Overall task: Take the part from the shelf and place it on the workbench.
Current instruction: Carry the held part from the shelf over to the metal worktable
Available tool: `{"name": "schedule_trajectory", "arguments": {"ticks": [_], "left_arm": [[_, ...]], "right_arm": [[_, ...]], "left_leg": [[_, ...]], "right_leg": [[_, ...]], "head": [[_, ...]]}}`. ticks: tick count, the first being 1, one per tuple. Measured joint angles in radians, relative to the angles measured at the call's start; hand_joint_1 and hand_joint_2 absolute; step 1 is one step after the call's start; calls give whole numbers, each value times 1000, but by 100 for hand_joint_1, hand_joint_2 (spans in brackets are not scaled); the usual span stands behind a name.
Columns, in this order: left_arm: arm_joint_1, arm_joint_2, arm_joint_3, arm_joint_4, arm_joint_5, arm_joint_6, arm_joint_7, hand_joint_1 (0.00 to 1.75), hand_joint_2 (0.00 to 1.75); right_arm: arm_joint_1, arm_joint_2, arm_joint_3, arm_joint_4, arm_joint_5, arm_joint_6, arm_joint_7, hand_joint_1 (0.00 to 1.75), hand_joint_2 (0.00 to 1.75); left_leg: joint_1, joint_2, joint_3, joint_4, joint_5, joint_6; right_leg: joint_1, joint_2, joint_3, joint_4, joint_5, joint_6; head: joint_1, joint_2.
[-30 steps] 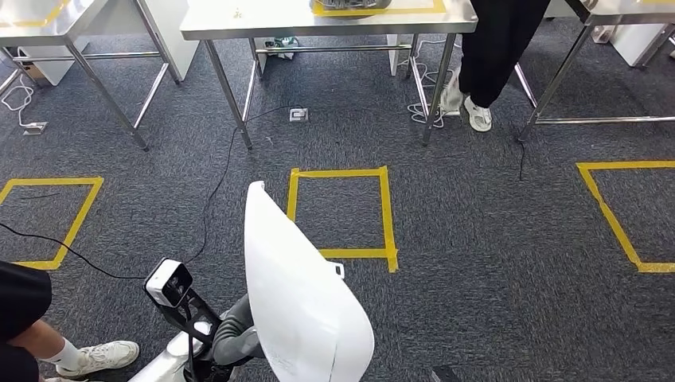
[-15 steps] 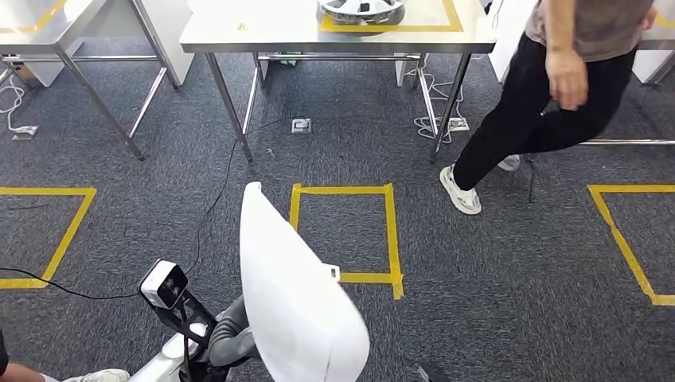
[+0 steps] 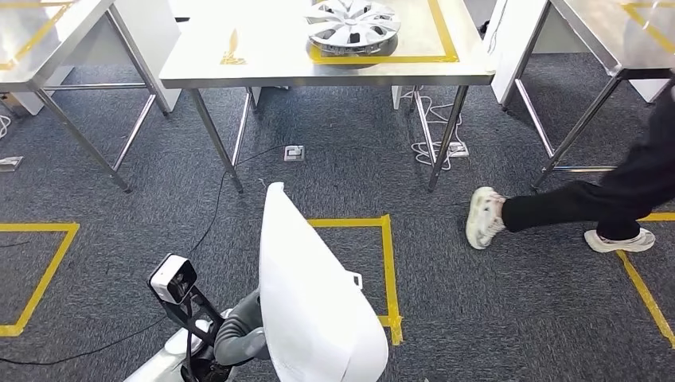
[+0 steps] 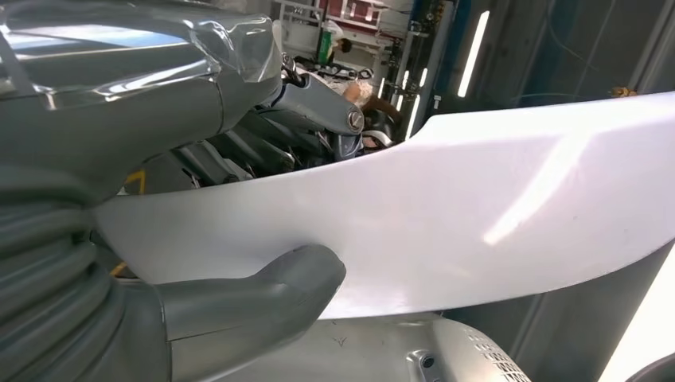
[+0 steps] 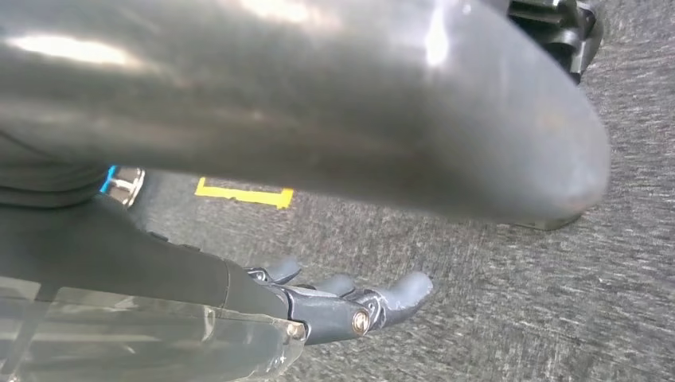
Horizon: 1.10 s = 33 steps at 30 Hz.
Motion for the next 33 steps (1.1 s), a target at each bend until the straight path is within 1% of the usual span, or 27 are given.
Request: {"name": "schedule_trajectory", "arguments": {"ticks": [1, 3, 4, 5, 6, 8, 9, 10, 12, 13, 14, 15, 17, 18, 19, 20, 21, 23, 24, 25, 26, 27, 29, 30, 31, 32, 33], "left_arm": [[0, 1, -2, -1, 0, 0, 0, 175, 175], [0, 3, -6, -1, 1, 0, 1, 175, 175], [0, 4, -7, -1, 2, 0, 2, 175, 175], [0, 5, -8, -1, 3, 0, 2, 175, 175], [0, 6, -8, -1, 4, 0, 2, 175, 175], [1, 10, -9, 0, 5, 0, 3, 175, 175], [0, 11, -10, -1, 5, 1, 3, 175, 175], [-2, 11, -9, -4, 5, 0, 4, 175, 175], [-12, 6, -7, -14, 7, 0, 4, 175, 175], [-16, 4, -6, -18, 8, 0, 3, 175, 175], [-19, 2, -6, -20, 9, 0, 3, 175, 175], [-20, 1, -6, -20, 9, 0, 3, 175, 175], [-19, 2, -7, -19, 8, 0, 3, 175, 175], [-19, 2, -8, -19, 8, 0, 3, 175, 175], [-19, 2, -9, -19, 8, 0, 4, 175, 175], [-19, 2, -10, -19, 8, 0, 4, 175, 175], [-19, 2, -10, -19, 7, 0, 4, 175, 175], [-19, 2, -11, -18, 6, 1, 5, 175, 175], [-18, 2, -13, -17, 5, 1, 6, 175, 175], [-18, 2, -14, -16, 4, 1, 7, 175, 175], [-18, 2, -15, -15, 3, 2, 7, 175, 175], [-18, 2, -16, -16, 3, 2, 8, 175, 175], [-21, 3, -17, -16, 4, 2, 7, 175, 175], [-22, 4, -16, -16, 4, 2, 7, 175, 175], [-22, 4, -17, -15, 4, 1, 6, 175, 175], [-21, 5, -17, -14, 5, 1, 4, 175, 175], [-20, 6, -17, -12, 5, 1, 3, 175, 175]], "right_arm": [[3, 0, -1, 0, 0, 1, -1, 0, 0], [8, 1, -1, 0, 0, 3, -2, 0, 0], [10, 1, -1, 0, 0, 4, -2, 0, 0], [11, 2, -2, 0, 0, 4, -3, 0, 0], [9, 2, -2, 0, 1, 4, -4, 0, 0], [2, 2, -3, 1, 2, 4, -5, 0, 0], [-4, 2, -4, 1, 2, 4, -5, 0, 0], [-11, 3, -5, 0, 2, 4, -5, 0, 0], [-24, 2, -7, -1, 2, 2, -6, 0, 0], [-28, 1, -7, -2, 2, 2, -6, 0, 0], [-31, -1, -7, -2, 2, 1, -6, 0, 0], [-31, -1, -7, -2, 1, 1, -6, 0, 0], [-29, -1, -7, -2, 0, 1, -6, 0, 0], [-27, -1, -7, -2, 0, 1, -6, 0, 0], [-24, -2, -7, -2, 0, 0, -6, 0, 0], [-22, -2, -7, -2, -1, -2, -5, 0, 0], [-21, -3, -7, -2, -1, -3, -5, 0, 0], [-18, -6, -8, 0, -2, -8, -5, 0, 0], [-18, -7, -8, 1, -2, -10, -5, 0, 0], [-17, -8, -8, 2, -2, -11, -5, 0, 0], [-18, -7, -8, 2, -3, -12, -5, 0, 0], [-19, -5, -8, 1, -3, -12, -5, 0, 0], [-21, -3, -8, 0, -3, -13, -5, 0, 0], [-22, -2, -9, 0, -3, -13, -5, 0, 0], [-23, -2, -9, 0, -3, -14, -5, 0, 0], [-23, -1, -9, 0, -3, -15, -5, 0, 0], [-22, 0, -9, 0, -3, -16, -5, 0, 0]], "left_leg": [[2, 1, -59, 41, -31, -5], [8, 3, -150, 57, -109, -13], [10, 4, -178, 38, -128, -15], [12, 6, -194, 1, -119, -16], [13, 7, -203, -50, -69, -15], [13, 14, -216, -172, 108, -7], [11, 17, -221, -209, 177, -3], [9, 19, -227, -227, 210, 0], [7, 13, -219, -227, 209, 4], [5, 9, -212, -230, 211, 11], [2, 6, -202, -236, 214, 20], [-1, 3, -194, -240, 215, 31], [-17, 1, -183, -240, 199, 48], [-25, -2, -178, -239, 191, 55], [-33, -6, -170, -239, 182, 61], [-42, -11, -161, -239, 173, 65], [-49, -14, -150, -239, 165, 69], [-61, -19, -133, -238, 149, 73], [-64, -21, -129, -237, 143, 72], [-66, -23, -128, -236, 139, 71], [-66, -25, -127, -235, 136, 69], [-66, -24, -129, -234, 132, 65], [-64, -19, -142, -204, 111, 50], [-58, -15, -162, -161, 89, 39], [-48, -11, -192, -100, 65, 27], [-36, -8, -227, -32, 43, 16], [-24, -6, -258, 20, 33, 5]], "right_leg": [[-1, 3, 17, -6, -12, -4], [-4, 10, 51, -10, -38, -1], [-6, 13, 70, -11, -51, 3], [-9, 17, 94, -12, -65, 9], [-11, 20, 116, -15, -80, 15], [-10, 27, 157, -18, -112, 28], [-7, 27, 168, -19, -133, 32], [-4, 27, 179, -21, -151, 36], [-3, 20, 201, -36, -176, 45], [-3, 16, 206, -29, -183, 48], [-2, 13, 197, -1, -197, 45], [0, 10, 169, 53, -218, 37], [9, 9, 63, 202, -262, 19], [15, 9, 11, 254, -266, 16], [22, 9, -28, 270, -249, 17], [30, 9, -47, 244, -212, 19], [41, 10, -50, 185, -162, 19], [59, 9, -34, 65, -62, 3], [64, 8, -26, 30, -32, -6], [66, 7, -20, 16, -17, -13], [64, 6, -16, 10, -14, -15], [57, 6, -10, 4, -13, -16], [41, 6, 6, -11, -12, -22], [34, 6, 16, -17, -14, -26], [32, 6, 24, -20, -20, -28], [29, 6, 31, -20, -26, -28], [25, 6, 40, -20, -34, -26]], "head": [[0, 0], [0, 0], [0, 0], [0, 0], [-1, 0], [-3, 0], [-1, 0], [1, 0], [7, 0], [8, 0], [10, 0], [11, 0], [11, 0], [11, 0], [11, 0], [11, 0], [11, 0], [8, 0], [6, 0], [5, 0], [5, 0], [6, 0], [6, 0], [5, 0], [4, 0], [4, 0], [4, 0]]}}
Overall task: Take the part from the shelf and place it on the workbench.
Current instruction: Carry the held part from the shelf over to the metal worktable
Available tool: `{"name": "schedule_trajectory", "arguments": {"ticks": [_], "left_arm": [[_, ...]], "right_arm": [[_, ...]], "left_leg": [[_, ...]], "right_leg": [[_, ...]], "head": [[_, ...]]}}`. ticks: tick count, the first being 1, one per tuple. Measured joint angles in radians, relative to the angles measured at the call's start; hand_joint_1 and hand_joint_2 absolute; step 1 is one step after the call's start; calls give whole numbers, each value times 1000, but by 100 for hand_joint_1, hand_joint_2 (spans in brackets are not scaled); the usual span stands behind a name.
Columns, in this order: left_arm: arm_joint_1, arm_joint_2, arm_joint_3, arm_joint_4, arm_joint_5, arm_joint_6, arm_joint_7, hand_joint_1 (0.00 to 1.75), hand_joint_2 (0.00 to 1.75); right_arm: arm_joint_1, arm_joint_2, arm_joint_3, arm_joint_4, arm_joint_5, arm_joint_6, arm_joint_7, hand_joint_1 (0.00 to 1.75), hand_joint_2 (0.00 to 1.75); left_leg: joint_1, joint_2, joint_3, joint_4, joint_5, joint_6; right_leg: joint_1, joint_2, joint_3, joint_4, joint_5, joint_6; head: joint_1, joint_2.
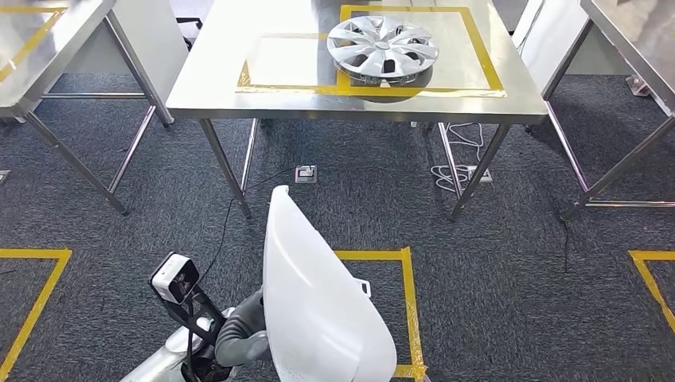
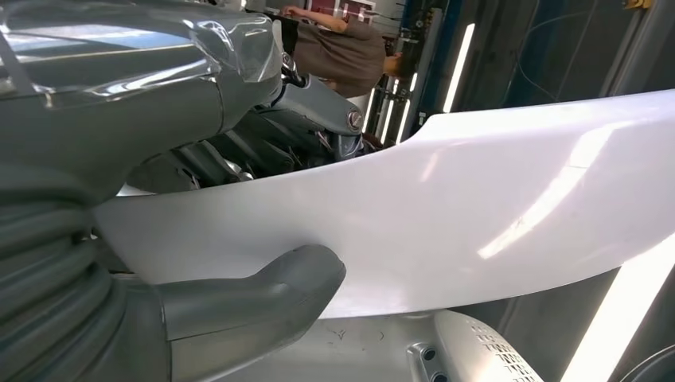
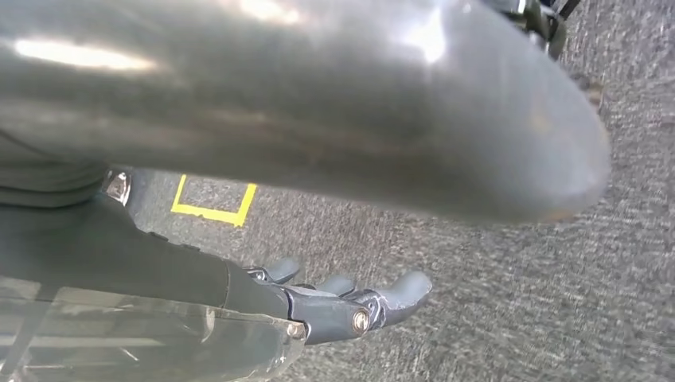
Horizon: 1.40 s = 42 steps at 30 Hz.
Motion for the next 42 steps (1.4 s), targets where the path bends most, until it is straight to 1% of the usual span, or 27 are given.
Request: {"name": "schedule_trajectory", "arguments": {"ticks": [1, 2, 4, 5, 6, 7, 10, 11, 13, 15, 16, 17, 18, 20, 22, 24, 26, 28, 30, 31, 32, 33, 35, 36, 37, 39, 42], "left_arm": [[1, 1, 0, 2, 0, 0, -1, 175, 175], [1, 2, 0, 2, 0, 0, -2, 175, 175], [2, 4, 0, 3, -3, 0, -4, 175, 175], [1, 4, 1, 3, -6, -1, -6, 175, 175], [1, 5, 1, 3, -9, -1, -7, 175, 175], [2, 5, 1, 3, -10, -1, -8, 175, 175], [3, 5, 3, 2, -12, -1, -11, 175, 175], [3, 5, 4, 2, -12, -1, -11, 175, 175], [3, 4, 5, 1, -12, -1, -11, 175, 175], [5, 4, 6, 2, -12, -1, -11, 175, 175], [7, 4, 6, 2, -12, -1, -11, 175, 175], [8, 4, 7, 2, -12, -1, -11, 175, 175], [8, 4, 7, 2, -13, -1, -11, 175, 175], [9, 4, 7, 3, -13, -1, -11, 175, 175], [11, 4, 7, 6, -16, -1, -11, 175, 175], [11, 4, 9, 7, -19, -1, -12, 175, 175], [6, 4, 11, 8, -22, -1, -13, 175, 175], [2, 4, 13, 10, -23, 0, -13, 175, 175], [1, 5, 13, 12, -23, 0, -13, 175, 175], [1, 5, 13, 14, -23, 0, -13, 175, 175], [1, 5, 13, 15, -23, 0, -13, 175, 175], [0, 4, 13, 16, -23, 0, -13, 175, 175], [-4, 2, 13, 18, -20, -1, -10, 175, 175], [-7, 0, 12, 18, -17, 0, -7, 175, 175], [-10, -2, 12, 18, -14, 0, -4, 175, 175], [-16, -6, 11, 19, -9, 1, 2, 175, 175], [-19, -13, 10, 19, -7, 1, 7, 175, 175]], "right_arm": [[1, 1, 0, 0, 0, -1, 0, 0, 0], [2, 2, 0, 0, 0, -2, 0, 0, 0], [3, 2, 0, 0, 0, -3, 0, 0, 0], [2, 1, 0, 0, 0, -3, 0, 0, 0], [0, 1, 0, 0, 0, -4, 0, 0, 0], [-1, 0, 0, 0, 1, -4, 0, 0, 0], [-2, 2, 0, 0, 1, -5, 0, 0, 0], [-3, 3, 0, 0, 1, -5, 0, 0, 0], [-7, 3, 0, 0, 1, -5, 0, 0, 0], [-5, 2, 0, 0, 1, -5, 0, 0, 0], [-3, 2, 0, 1, 1, -5, 0, 0, 0], [0, 1, 0, 1, 1, -5, 0, 0, 0], [2, 1, 0, 1, 1, -5, 0, 0, 0], [5, -1, 0, 2, 1, -5, 0, 0, 0], [6, -2, 0, 3, 2, -5, 1, 0, 0], [3, -2, 0, 3, 2, -6, 3, 0, 0], [-3, -2, 0, 3, 3, -6, 8, 0, 0], [-12, -2, 0, 3, 5, -6, 14, 0, 0], [-18, -2, 0, 3, 5, -6, 18, 0, 0], [-19, -2, 0, 3, 5, -6, 20, 0, 0], [-19, -2, 0, 3, 5, -8, 21, 0, 0], [-20, -1, 0, 3, 4, -10, 22, 0, 0], [-23, 1, -2, 3, 1, -16, 25, 0, 0], [-25, 3, -4, 3, 0, -18, 27, 0, 0], [-27, 4, -7, 3, -1, -19, 28, 0, 0], [-28, 6, -12, 3, -3, -18, 29, 0, 0], [-26, 6, -16, 3, -6, -13, 28, 0, 0]], "left_leg": [[11, 2, -17, 21, 8, -10], [21, 5, -15, 6, 33, -20], [38, 13, 39, -116, 111, -39], [39, 16, 70, -176, 131, -44], [38, 19, 95, -221, 135, -42], [35, 19, 106, -238, 123, -35], [31, 14, 127, -256, 95, 1], [30, 13, 138, -260, 89, 11], [28, 11, 157, -264, 75, 29], [23, 6, 174, -265, 58, 37], [21, 3, 185, -265, 49, 37], [20, 0, 198, -265, 40, 37], [19, -3, 213, -265, 30, 35], [17, -4, 240, -263, 8, 28], [14, -6, 253, -260, -11, 16], [13, -7, 258, -259, -20, 6], [15, -2, 250, -233, -29, -1], [19, 3, 200, -142, -60, -11], [22, 4, 120, -25, -102, -21], [23, 4, 89, 7, -106, -24], [23, 4, 73, 6, -90, -24], [23, 4, 76, -30, -53, -23], [21, 5, 113, -153, 39, -12], [18, 6, 129, -207, 63, -6], [15, 6, 140, -238, 75, 2], [9, 6, 147, -256, 71, 14], [16, 7, 167, -278, 87, 31]], "right_leg": [[-5, 0, 10, 0, -9, 5], [-11, 1, 21, 0, -17, 12], [-22, 2, 47, 0, -37, 29], [-24, 2, 55, -1, -47, 38], [-24, 2, 59, -2, -55, 48], [-22, 1, 63, -4, -59, 57], [-22, -2, 73, 7, -57, 78], [-23, -2, 57, 37, -58, 79], [-23, -2, -20, 157, -80, 72], [-19, -1, -115, 275, -120, 63], [-18, -1, -147, 296, -132, 62], [-17, -1, -162, 283, -126, 66], [-16, -1, -164, 237, -98, 73], [-13, -2, -152, 107, 9, 86], [-6, -1, -140, 38, 86, 75], [-3, 1, -131, 34, 92, 53], [-10, 3, -118, 28, 86, 43], [-15, 6, -103, 24, 79, 31], [-13, 7, -93, 23, 70, 21], [-12, 7, -89, 24, 65, 19], [-11, 8, -83, 24, 61, 18], [-10, 10, -75, 24, 56, 19], [-8, 13, -58, 23, 46, 23], [-6, 14, -54, 22, 43, 25], [-4, 15, -54, 21, 41, 29], [0, 15, -54, 18, 38, 39], [0, 11, -70, 52, 17, 47]], "head": [[0, 0], [0, 0], [0, 0], [-1, 0], [-2, 0], [-2, 0], [-1, 0], [1, 0], [4, 0], [4, 0], [4, 0], [4, 0], [4, 0], [4, 0], [4, 0], [3, 0], [2, 0], [1, 0], [1, 0], [0, 0], [0, 0], [0, 0], [1, 0], [1, 0], [1, 0], [0, 0], [1, 0]]}}
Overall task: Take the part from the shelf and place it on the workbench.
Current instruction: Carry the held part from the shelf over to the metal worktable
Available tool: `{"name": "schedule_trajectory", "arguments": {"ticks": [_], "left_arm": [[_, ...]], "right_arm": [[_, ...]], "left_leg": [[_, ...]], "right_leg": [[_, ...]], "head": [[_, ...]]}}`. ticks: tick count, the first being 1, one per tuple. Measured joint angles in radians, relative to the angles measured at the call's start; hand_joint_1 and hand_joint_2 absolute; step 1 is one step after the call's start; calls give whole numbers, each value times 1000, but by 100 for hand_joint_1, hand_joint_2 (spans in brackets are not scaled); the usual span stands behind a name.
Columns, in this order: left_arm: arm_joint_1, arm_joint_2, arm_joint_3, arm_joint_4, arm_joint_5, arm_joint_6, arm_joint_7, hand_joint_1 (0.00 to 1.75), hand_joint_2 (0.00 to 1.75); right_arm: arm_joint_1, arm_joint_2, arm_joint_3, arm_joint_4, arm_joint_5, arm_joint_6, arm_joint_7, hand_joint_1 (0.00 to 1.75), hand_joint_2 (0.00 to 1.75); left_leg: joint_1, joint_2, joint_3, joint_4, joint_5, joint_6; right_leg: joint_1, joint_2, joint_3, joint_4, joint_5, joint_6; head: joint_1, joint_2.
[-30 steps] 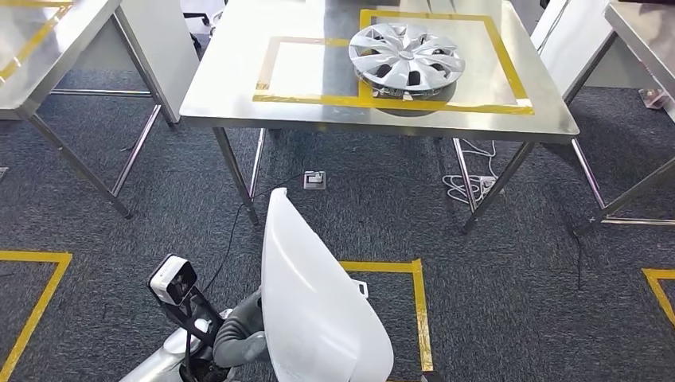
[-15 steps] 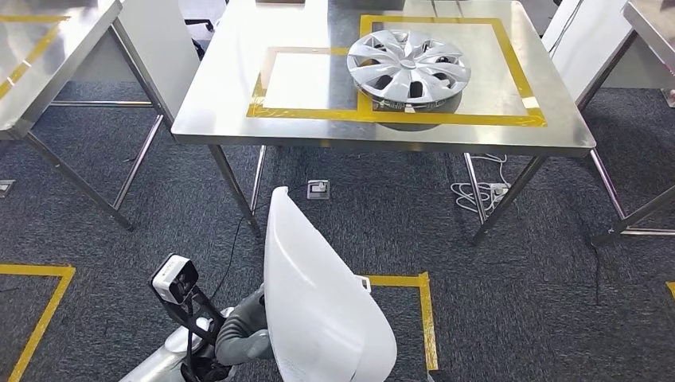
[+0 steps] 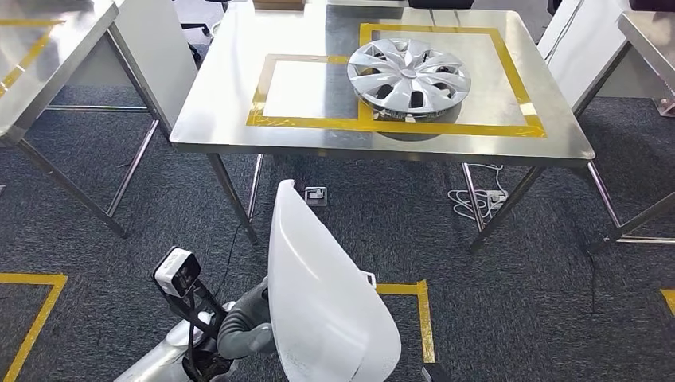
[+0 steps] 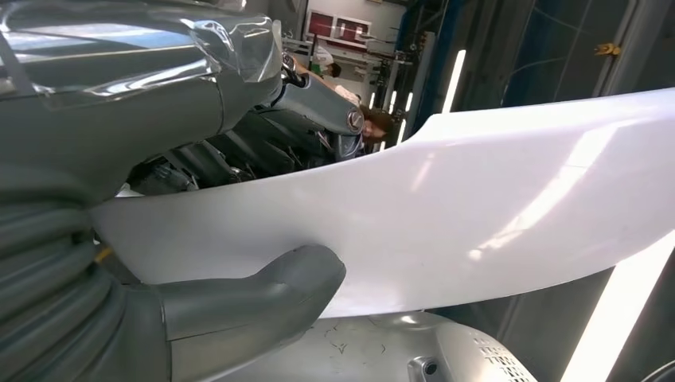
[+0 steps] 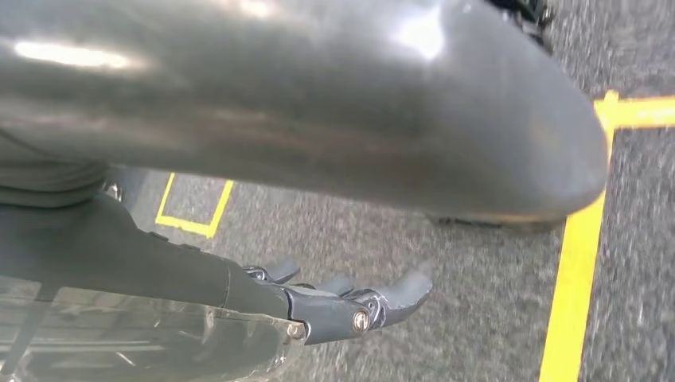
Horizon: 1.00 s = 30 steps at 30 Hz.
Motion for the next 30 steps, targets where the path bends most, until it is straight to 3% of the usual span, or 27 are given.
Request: {"name": "schedule_trajectory", "arguments": {"ticks": [3, 4, 5, 6, 8, 9, 11, 13, 15, 18, 19, 20, 21, 23, 25, 26, 30], "left_arm": [[-1, -7, -2, 0, 1, -1, 2, 175, 175], [0, -8, -3, 0, 1, -1, 2, 175, 175], [1, -8, -4, 0, 1, -1, 2, 175, 175], [1, -8, -5, 0, 1, -1, 2, 175, 175], [1, -10, -6, 0, 1, -1, 2, 175, 175], [1, -10, -7, 0, 1, -1, 2, 175, 175], [1, -11, -9, 0, 1, -2, 3, 175, 175], [1, -11, -11, 0, 1, -2, 4, 175, 175], [0, -11, -11, 0, 1, -2, 4, 175, 175], [1, -11, -11, 0, 9, -1, 5, 175, 175], [2, -11, -11, 0, 12, -1, 6, 175, 175], [2, -11, -11, 0, 15, -1, 8, 175, 175], [2, -11, -11, 0, 16, -1, 11, 175, 175], [1, -12, -11, 0, 18, -1, 13, 175, 175], [-2, -14, -11, -1, 19, -1, 15, 175, 175], [-3, -14, -10, -1, 20, -1, 16, 175, 175], [-4, -17, -10, -3, 27, -1, 18, 175, 175]], "right_arm": [[5, -5, -3, 0, -4, 1, -3, 0, 0], [8, -7, -5, 0, -5, 1, -4, 0, 0], [12, -9, -6, 1, -6, 2, -5, 0, 0], [14, -10, -7, 1, -7, 2, -5, 0, 0], [15, -13, -7, 1, -7, 3, -6, 0, 0], [15, -13, -8, 1, -7, 4, -6, 0, 0], [15, -13, -8, 1, -7, 5, -7, 0, 0], [17, -13, -8, 1, -7, 7, -7, 0, 0], [18, -12, -8, 1, -7, 8, -7, 0, 0], [18, -13, -8, 2, -7, 6, -7, 0, 0], [19, -13, -8, 2, -7, 5, -7, 0, 0], [19, -13, -8, 2, -7, 3, -8, 0, 0], [19, -13, -8, 2, -7, 1, -9, 0, 0], [19, -12, -8, 2, -8, -1, -10, 0, 0], [18, -10, -9, 2, -8, -2, -11, 0, 0], [18, -9, -9, 2, -8, -2, -11, 0, 0], [20, -8, -9, 2, -8, -2, -11, 0, 0]], "left_leg": [[1, 2, 7, -7, 1, 7], [1, 1, 7, -7, -1, 7], [1, 0, 8, -6, -2, 6], [2, -1, 10, -6, -4, 3], [2, -3, 14, -1, -11, -7], [0, -3, 14, 3, -16, -13], [-4, -4, 13, 8, -22, -23], [-1, -4, 13, 9, -26, -28], [3, -2, 0, 39, -49, -35], [5, 3, -87, 217, -133, -46], [5, 3, -117, 272, -148, -45], [4, 3, -132, 295, -145, -42], [3, 3, -128, 279, -124, -36], [-5, 3, -70, 154, -53, -11], [-14, 5, -17, 51, -15, 15], [-18, 6, -6, 31, -16, 24], [-19, 7, 15, -5, -11, 30]], "right_leg": [[-1, -2, -97, 183, -69, -6], [-2, -2, -126, 232, -80, -3], [-4, -3, -137, 242, -75, 4], [-6, -3, -126, 211, -54, 13], [-12, -7, -65, 73, 6, 32], [-13, -8, -38, 16, 28, 33], [-11, -8, -15, -28, 42, 21], [-9, -7, -13, -28, 42, 8], [-12, -6, -10, -30, 42, -3], [-7, -6, -6, -30, 39, -15], [-4, -6, -6, -30, 38, -17], [0, -5, -4, -30, 37, -18], [5, -4, -2, -30, 35, -20], [12, -2, 7, -31, 32, -25], [18, 0, 12, -33, 29, -28], [18, 0, 11, -34, 29, -27], [19, -4, 11, -42, 28, -16]], "head": [[1, 0], [1, 0], [1, 0], [1, 0], [1, 0], [1, 0], [0, 0], [0, 0], [0, 0], [-1, 0], [-1, 0], [-1, 0], [-1, 0], [-1, 0], [1, 0], [1, 0], [0, 0]]}}
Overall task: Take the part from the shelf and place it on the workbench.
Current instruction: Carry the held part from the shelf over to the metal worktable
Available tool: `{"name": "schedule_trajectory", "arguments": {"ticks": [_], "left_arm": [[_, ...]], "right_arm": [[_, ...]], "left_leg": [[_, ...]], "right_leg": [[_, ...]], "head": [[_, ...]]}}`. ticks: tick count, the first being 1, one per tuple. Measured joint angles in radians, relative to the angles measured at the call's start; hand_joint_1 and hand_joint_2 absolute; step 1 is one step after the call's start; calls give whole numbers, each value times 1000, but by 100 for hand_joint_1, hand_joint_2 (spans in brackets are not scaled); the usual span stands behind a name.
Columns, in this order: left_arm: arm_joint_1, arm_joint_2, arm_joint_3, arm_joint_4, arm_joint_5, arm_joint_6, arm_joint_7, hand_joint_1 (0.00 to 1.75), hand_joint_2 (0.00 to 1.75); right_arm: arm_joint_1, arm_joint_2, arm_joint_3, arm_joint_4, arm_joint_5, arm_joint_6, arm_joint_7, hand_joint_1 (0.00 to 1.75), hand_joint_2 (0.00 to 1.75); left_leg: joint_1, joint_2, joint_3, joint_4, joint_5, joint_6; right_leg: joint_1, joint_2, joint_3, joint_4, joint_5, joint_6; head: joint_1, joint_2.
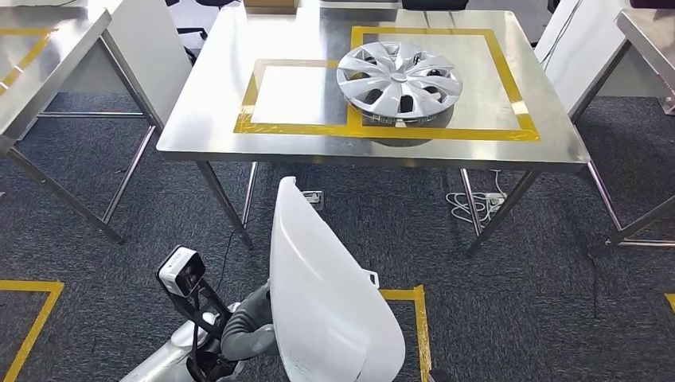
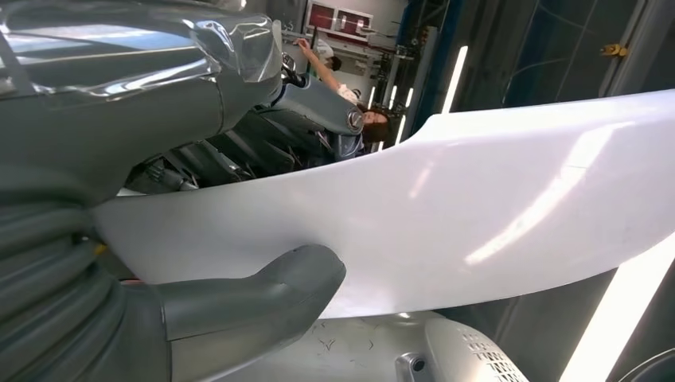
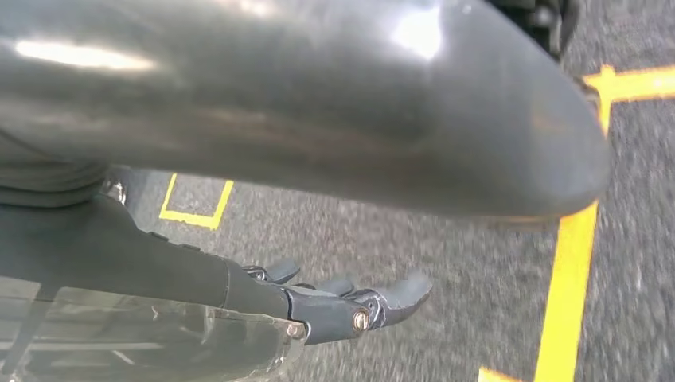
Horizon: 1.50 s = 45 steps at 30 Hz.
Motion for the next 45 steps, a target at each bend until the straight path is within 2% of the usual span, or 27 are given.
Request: {"name": "schedule_trajectory", "arguments": {"ticks": [2, 4, 6, 7, 9, 10, 11, 12, 16, 18, 20, 21, 22, 23, 25, 26, 27, 29, 32, 35, 36, 37, 38, 39, 41, 42, 45], "left_arm": [[-4, -5, 0, -1, 1, 0, 1, 175, 175], [-6, -9, -1, -1, 2, 1, 1, 175, 175], [-5, -10, -2, -1, 2, 1, 1, 175, 175], [-4, -10, -2, -1, 2, 1, 2, 175, 175], [-3, -10, -2, -1, 2, 1, 2, 175, 175], [-3, -9, -2, -1, 2, 1, 1, 175, 175], [-2, -9, -2, -1, 1, 1, 1, 175, 175], [-1, -8, -2, -1, 2, 2, 1, 175, 175], [4, -3, 0, -3, 0, 2, 0, 175, 175], [6, 0, 2, -5, -1, 2, -2, 175, 175], [10, 5, 2, -5, -3, 2, -3, 175, 175], [13, 8, 2, -4, -3, 2, -3, 175, 175], [16, 10, 2, -4, -4, 2, -3, 175, 175], [17, 11, 2, -4, -5, 2, -3, 175, 175], [17, 12, 3, -4, -8, 2, -4, 175, 175], [18, 14, 3, -5, -10, 2, -4, 175, 175], [19, 15, 3, -5, -11, 2, -5, 175, 175], [21, 17, 4, -7, -12, 2, -5, 175, 175], [17, 15, 10, -13, -12, 1, -6, 175, 175], [21, 13, 11, -11, -12, 1, -7, 175, 175], [25, 13, 10, -9, -13, 1, -6, 175, 175], [28, 14, 9, -7, -13, 2, -6, 175, 175], [30, 13, 9, -6, -13, 2, -6, 175, 175], [29, 12, 9, -5, -13, 2, -6, 175, 175], [27, 8, 9, -5, -13, 2, -7, 175, 175], [25, 7, 9, -6, -13, 2, -7, 175, 175], [21, 6, 9, -7, -13, 3, -9, 175, 175]], "right_arm": [[-1, -1, 0, 0, 0, 0, 0, 0, 0], [0, -3, 0, 0, 0, 0, 0, 0, 0], [3, -5, 0, 0, 0, 0, 0, 0, 0], [4, -6, 0, 0, 1, 0, 0, 0, 0], [5, -6, 0, 0, 2, 0, 0, 0, 0], [5, -6, 0, 0, 2, 0, 0, 0, 0], [5, -6, 0, 0, 2, 0, 0, 0, 0], [7, -6, 0, 0, 2, 0, 0, 0, 0], [17, -7, 0, 1, 4, 1, 0, 0, 0], [23, -9, 0, 1, 6, 11, -6, 0, 0], [33, -15, 0, 1, 9, 26, -12, 0, 0], [38, -17, 0, 1, 10, 32, -13, 0, 0], [42, -18, 0, 2, 11, 34, -14, 0, 0], [44, -19, 0, 2, 10, 33, -14, 0, 0], [43, -16, 0, 2, 6, 24, -14, 0, 0], [40, -13, 0, 2, 4, 20, -15, 0, 0], [39, -10, 0, 2, 3, 17, -15, 0, 0], [37, -5, -1, 2, 2, 16, -15, 0, 0], [31, 0, 0, 2, 2, 15, -15, 0, 0], [26, -9, 0, 2, 4, 22, -17, 0, 0], [27, -14, 0, 2, 5, 26, -17, 0, 0], [29, -19, 0, 3, 5, 29, -17, 0, 0], [30, -23, 0, 3, 5, 32, -18, 0, 0], [30, -28, 0, 3, 5, 34, -18, 0, 0], [29, -32, 0, 3, 5, 35, -18, 0, 0], [28, -33, 0, 3, 5, 35, -18, 0, 0], [27, -34, 0, 2, 9, 34, -21, 0, 0]], "left_leg": [[7, 1, 23, -33, 12, 1], [10, 2, 29, -43, 14, 0], [12, -1, 31, -43, 8, -4], [14, -2, 35, -41, 3, -9], [20, -4, 46, -34, -13, -22], [21, -5, 49, -28, -23, -31], [21, -5, 49, -19, -32, -39], [20, -5, 48, -12, -38, -46], [24, -3, 38, 9, -63, -62], [26, -1, 4, 96, -119, -71], [26, 0, -57, 234, -176, -75], [26, 0, -83, 282, -180, -75], [26, 0, -97, 293, -158, -71], [25, 0, -96, 264, -114, -65], [20, 0, -73, 149, -9, -46], [16, -1, -61, 105, 24, -36], [11, -1, -54, 83, 40, -28], [2, -1, -48, 76, 43, -21], [12, -8, 8, -15, 23, -8], [16, -15, 48, -62, 1, -5], [16, -16, 55, -62, -5, -6], [17, -17, 64, -61, -11, -9], [18, -18, 73, -58, -19, -13], [20, -19, 80, -53, -28, -18], [20, -20, 82, -35, -48, -32], [18, -20, 77, -24, -55, -38], [17, -18, 66, -7, -67, -51]], "right_leg": [[3, -2, -23, 46, -20, 3], [-6, -3, -90, 166, -61, 3], [-17, -3, -151, 257, -76, 16], [-24, -3, -156, 251, -60, 29], [-36, -6, -114, 133, 10, 61], [-38, -7, -84, 69, 36, 71], [-39, -8, -61, 23, 51, 72], [-38, -8, -49, 1, 53, 68], [-39, -3, -38, -2, 30, 37], [-42, -2, -22, -6, 17, 18], [-39, -1, -2, -7, 2, 4], [-37, 0, 8, -7, -6, 1], [-34, 2, 18, -6, -14, -1], [-32, 4, 29, -7, -21, -1], [-28, 10, 48, -8, -35, 1], [-26, 13, 53, -10, -39, 3], [-27, 14, 55, -11, -42, 7], [-28, 14, 58, -18, -43, 16], [-26, 5, 44, -1, -61, 23], [-27, 0, -44, 170, -122, 23], [-28, 0, -69, 218, -130, 28], [-31, 0, -81, 233, -118, 38], [-34, 0, -78, 209, -87, 52], [-37, -1, -63, 150, -42, 67], [-40, -4, -26, 39, 14, 79], [-38, -4, -15, 10, 20, 74], [-36, 0, -11, 7, 1, 48]], "head": [[1, 0], [1, 0], [1, 0], [1, 0], [1, 0], [2, 0], [3, 0], [3, 0], [1, 0], [0, 0], [0, 0], [0, 0], [-1, 0], [-1, 0], [1, 0], [2, 0], [2, 0], [0, 0], [2, 0], [6, 0], [6, 0], [7, 0], [7, 0], [7, 0], [8, 0], [8, 0], [6, 0]]}}
